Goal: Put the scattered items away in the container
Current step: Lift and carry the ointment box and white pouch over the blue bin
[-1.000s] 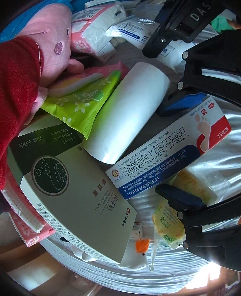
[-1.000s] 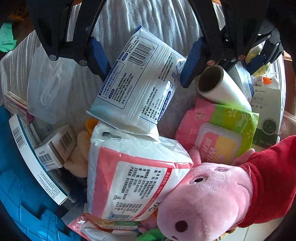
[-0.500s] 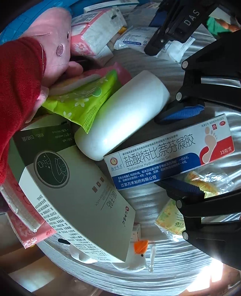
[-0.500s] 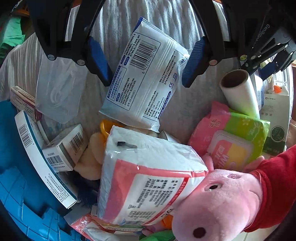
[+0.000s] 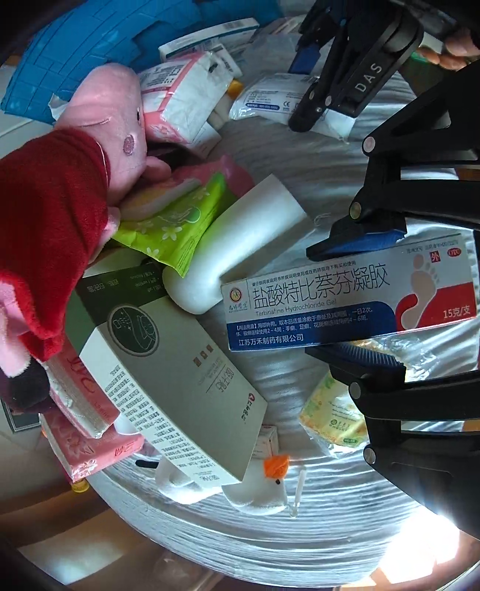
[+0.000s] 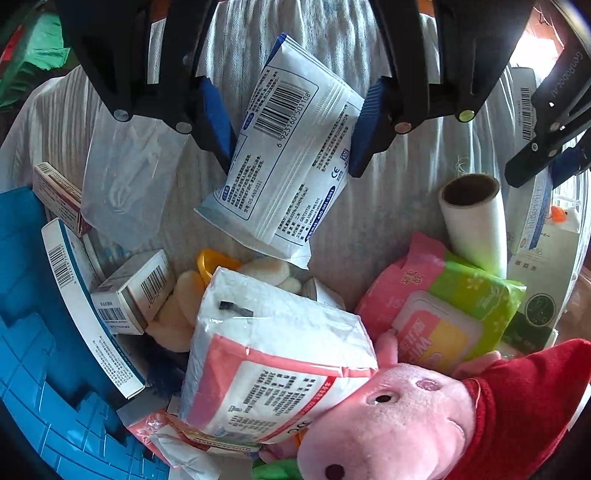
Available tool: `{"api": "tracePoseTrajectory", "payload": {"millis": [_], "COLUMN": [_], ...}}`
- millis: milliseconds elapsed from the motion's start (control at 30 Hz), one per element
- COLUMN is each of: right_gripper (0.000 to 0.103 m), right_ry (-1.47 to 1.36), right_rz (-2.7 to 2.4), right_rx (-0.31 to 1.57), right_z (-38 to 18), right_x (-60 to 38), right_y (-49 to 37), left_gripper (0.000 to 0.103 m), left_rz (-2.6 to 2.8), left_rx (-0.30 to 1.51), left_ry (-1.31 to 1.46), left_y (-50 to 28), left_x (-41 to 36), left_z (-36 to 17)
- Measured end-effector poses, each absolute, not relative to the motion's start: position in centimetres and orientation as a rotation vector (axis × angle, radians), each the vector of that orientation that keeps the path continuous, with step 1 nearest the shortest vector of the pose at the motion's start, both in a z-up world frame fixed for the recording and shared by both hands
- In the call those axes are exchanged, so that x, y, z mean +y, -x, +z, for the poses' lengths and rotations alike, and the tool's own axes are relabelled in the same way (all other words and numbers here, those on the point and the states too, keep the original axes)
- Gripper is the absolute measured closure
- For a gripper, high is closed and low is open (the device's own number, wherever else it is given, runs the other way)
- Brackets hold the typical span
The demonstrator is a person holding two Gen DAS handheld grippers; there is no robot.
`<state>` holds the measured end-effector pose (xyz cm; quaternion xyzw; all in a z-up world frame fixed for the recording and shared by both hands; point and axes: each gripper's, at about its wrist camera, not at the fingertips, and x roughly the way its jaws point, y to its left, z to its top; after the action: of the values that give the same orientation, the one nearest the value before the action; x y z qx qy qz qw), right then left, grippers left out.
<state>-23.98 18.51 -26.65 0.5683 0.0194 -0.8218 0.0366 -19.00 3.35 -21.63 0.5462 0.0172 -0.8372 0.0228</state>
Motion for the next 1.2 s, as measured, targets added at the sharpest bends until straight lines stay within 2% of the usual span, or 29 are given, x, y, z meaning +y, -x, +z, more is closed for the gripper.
{"api": "tracePoseTrajectory", "payload": {"millis": [167, 300, 400, 500, 700, 1200], "right_gripper": [0.045, 0.045, 0.045, 0.045, 0.045, 0.045], "right_ry": [-1.706, -1.641, -1.587, -1.518, -1.377, -1.088], "right_rz": [-2.523, -2.544, -2.555, -2.573, -2.619, -2.782], "right_rx": [0.034, 0.025, 0.029, 0.027, 0.051, 0.165], "right_z": [-25.1, -22.9, -21.0, -21.4, -15.3, -5.5], "right_x": [18.8, 18.7, 18.3, 16.4, 14.9, 14.9], "right_y": [23.2, 22.7, 22.5, 21.5, 20.8, 21.3], "left_gripper": [0.063, 0.064, 0.064, 0.064, 0.064, 0.063], "left_rz": [-2.640, -2.669, -2.703, -2.742, -2.790, -2.974], "left_rx": [0.059, 0.054, 0.058, 0.043, 0.024, -0.010], "left_ry": [-1.635, -1.598, -1.562, -1.508, -1.415, -1.164], "left_y": [17.8, 17.7, 17.8, 18.1, 19.4, 19.7], "left_x": [3.0, 4.6, 3.4, 1.7, 0.8, 1.6], "left_z": [-19.0, -19.3, -19.1, -18.8, -15.7, -7.6]}}
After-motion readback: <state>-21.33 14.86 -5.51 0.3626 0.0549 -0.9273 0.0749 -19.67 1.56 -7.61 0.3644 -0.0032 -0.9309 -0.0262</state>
